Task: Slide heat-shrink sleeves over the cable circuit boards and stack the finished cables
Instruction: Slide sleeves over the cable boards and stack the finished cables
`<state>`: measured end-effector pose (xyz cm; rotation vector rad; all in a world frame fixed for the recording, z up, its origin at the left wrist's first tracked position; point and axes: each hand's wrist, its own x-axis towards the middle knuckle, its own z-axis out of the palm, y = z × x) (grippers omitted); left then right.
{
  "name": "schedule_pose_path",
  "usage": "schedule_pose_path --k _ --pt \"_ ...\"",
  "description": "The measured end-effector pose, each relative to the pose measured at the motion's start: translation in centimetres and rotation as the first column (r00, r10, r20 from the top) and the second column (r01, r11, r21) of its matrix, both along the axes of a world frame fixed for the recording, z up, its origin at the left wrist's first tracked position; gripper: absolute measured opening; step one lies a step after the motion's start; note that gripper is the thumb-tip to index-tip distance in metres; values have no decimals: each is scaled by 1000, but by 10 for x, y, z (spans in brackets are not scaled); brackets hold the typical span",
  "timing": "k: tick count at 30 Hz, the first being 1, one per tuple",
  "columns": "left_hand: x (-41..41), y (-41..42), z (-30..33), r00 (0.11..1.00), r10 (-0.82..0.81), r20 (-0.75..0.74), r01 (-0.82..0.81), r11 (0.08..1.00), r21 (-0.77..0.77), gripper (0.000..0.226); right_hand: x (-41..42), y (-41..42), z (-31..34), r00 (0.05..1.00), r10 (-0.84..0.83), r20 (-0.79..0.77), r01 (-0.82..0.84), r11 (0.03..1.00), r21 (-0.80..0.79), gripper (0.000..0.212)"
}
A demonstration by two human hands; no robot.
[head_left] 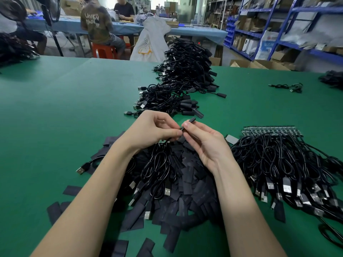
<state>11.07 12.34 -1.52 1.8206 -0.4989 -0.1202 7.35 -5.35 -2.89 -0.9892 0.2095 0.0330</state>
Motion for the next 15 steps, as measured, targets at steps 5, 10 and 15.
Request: schedule_pose_path --k 5,10,15 --pt "-1 -3 1 1000 10 -13 -10 1000 -17 12 -1 -1 1 1000 5 7 -5 1000 -7 24" --pt "3 5 5 998 -44 -45 48 995 86 14 -1 1 -1 1000 -20 -1 20 1000 4 19" --pt "2 4 3 999 -27 -31 29 998 48 11 -1 3 -1 999 33 7 -33 999 -35 22"
